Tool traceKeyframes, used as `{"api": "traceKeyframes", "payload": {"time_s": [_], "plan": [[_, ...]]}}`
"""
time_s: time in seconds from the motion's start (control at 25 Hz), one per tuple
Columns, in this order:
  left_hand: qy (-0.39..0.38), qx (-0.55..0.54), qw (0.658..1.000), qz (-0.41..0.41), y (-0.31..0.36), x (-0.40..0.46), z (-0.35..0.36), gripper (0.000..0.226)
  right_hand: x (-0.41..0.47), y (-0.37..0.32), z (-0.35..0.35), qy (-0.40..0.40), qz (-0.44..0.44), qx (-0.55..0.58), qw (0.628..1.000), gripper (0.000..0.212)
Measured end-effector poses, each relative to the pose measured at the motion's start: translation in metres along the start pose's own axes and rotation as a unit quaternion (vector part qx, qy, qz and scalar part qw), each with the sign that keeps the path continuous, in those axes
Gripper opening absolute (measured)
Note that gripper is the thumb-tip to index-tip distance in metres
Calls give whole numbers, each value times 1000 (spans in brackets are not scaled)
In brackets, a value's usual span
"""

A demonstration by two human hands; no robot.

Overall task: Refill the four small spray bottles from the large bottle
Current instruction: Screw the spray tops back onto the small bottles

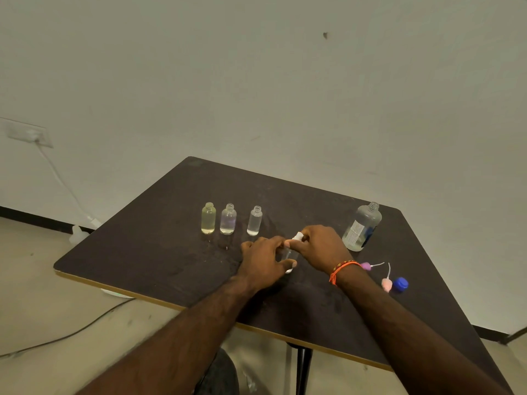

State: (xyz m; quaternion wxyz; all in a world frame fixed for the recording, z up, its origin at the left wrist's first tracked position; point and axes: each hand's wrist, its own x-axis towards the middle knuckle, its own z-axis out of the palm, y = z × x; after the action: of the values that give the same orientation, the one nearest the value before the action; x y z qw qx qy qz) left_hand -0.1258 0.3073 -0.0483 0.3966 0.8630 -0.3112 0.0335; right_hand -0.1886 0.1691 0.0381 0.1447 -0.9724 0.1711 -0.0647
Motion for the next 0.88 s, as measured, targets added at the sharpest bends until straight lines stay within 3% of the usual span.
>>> {"api": "traceKeyframes", "payload": {"time_s": [0.08,0.24,0.36,0.44,0.64,0.76,0.88], "plan": [[-2,-5,1000,-2,0,-1,0,39,-2,1,3,16,12,-18,1000,52],[5,-22,1000,2,0,-3,0,28,-15,1,8,11,-41,118,992,65],[5,-18,1000,-11,0,-4,1,39,-17,2,7,43,-59,143,987,42],[9,-13,1000,-12,0,-4,1,41,-15,1,8,80,-39,128,988,39],[12,-31,999,-10,1,-5,2,30,-20,0,15,52,-27,171,984,80],[12,-30,999,-16,-1,-4,2,39,-25,3,15,73,-87,207,972,62],[8,-22,999,-23,-1,-4,3,45,-22,3,12,96,-55,206,972,49]]}}
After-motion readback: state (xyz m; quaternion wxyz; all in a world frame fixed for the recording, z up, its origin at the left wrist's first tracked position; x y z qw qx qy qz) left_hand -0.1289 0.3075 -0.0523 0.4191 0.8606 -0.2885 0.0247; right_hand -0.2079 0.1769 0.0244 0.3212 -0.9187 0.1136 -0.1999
